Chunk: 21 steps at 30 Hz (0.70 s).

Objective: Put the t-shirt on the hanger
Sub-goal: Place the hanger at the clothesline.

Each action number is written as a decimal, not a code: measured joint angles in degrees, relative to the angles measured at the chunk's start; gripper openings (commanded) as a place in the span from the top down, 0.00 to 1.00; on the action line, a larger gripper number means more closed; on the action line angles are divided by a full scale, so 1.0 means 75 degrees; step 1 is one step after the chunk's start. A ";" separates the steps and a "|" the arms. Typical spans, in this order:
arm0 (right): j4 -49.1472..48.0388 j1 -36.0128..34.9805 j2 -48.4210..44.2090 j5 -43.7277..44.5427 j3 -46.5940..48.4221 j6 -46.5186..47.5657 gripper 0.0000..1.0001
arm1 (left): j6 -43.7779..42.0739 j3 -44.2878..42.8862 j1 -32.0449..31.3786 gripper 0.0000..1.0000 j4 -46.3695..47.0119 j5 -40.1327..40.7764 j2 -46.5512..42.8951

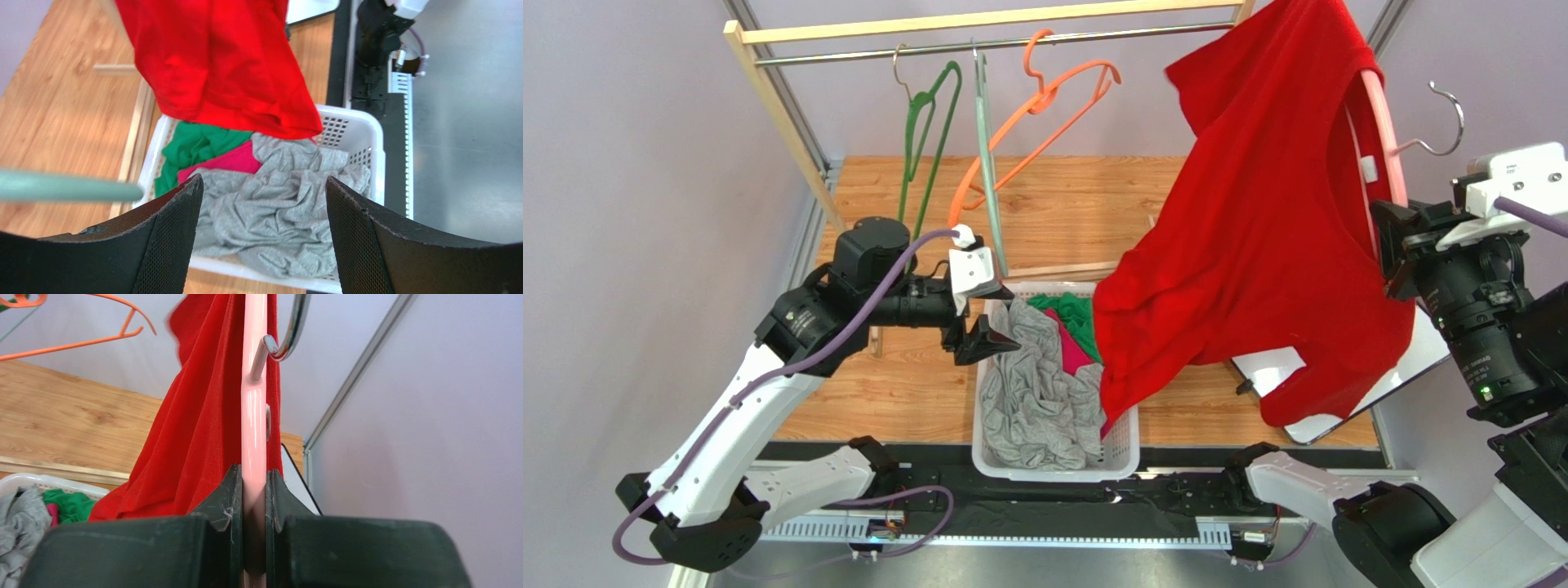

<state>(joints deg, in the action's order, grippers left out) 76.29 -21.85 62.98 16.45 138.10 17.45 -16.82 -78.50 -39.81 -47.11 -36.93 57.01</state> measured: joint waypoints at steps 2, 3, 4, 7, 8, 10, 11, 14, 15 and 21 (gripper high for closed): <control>0.0009 0.0154 -0.0178 0.0067 -0.0087 0.0093 1.00 | -0.0026 0.0052 -0.0131 0.22 0.0213 -0.0117 0.0114; 0.0020 0.0236 -0.0245 0.0087 -0.0093 0.0128 1.00 | -0.0032 0.0064 -0.0166 0.22 0.0291 -0.0166 0.0166; 0.0041 0.0315 -0.0341 0.0105 -0.0096 0.0163 1.00 | -0.0047 0.0064 -0.0189 0.22 0.0373 -0.0219 0.0239; 0.0140 0.0574 -0.0685 0.0128 -0.0102 0.0259 1.00 | -0.0090 0.0064 -0.0195 0.22 0.0574 -0.0303 0.0446; 0.0152 0.0664 -0.0833 0.0117 -0.0117 0.0286 1.00 | -0.0114 0.0064 -0.0195 0.22 0.0621 -0.0309 0.0507; 0.0181 0.0766 -0.1046 0.0102 -0.0117 0.0315 1.00 | -0.0181 0.0067 -0.0195 0.22 0.0676 -0.0329 0.0609; 0.0201 0.0816 -0.1154 0.0076 -0.0114 0.0318 1.00 | -0.0210 0.0067 -0.0195 0.22 0.0688 -0.0347 0.0647; 0.0332 0.0918 -0.1311 -0.0108 -0.0108 0.0318 1.00 | -0.0259 0.0067 -0.0195 0.22 0.0723 -0.0393 0.0691; 0.0396 0.0944 -0.1323 -0.0242 -0.0128 0.0312 1.00 | -0.0280 0.0067 -0.0195 0.22 0.0723 -0.0411 0.0691; 0.0586 0.0991 -0.1419 -0.1387 -0.1125 0.0216 1.00 | -0.0385 0.0134 -0.0195 0.22 0.0714 -0.0408 0.0653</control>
<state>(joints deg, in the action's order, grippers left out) 80.68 -14.41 52.34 6.04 129.67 19.07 -19.70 -77.49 -41.28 -41.76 -39.99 61.91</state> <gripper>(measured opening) 0.071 0.777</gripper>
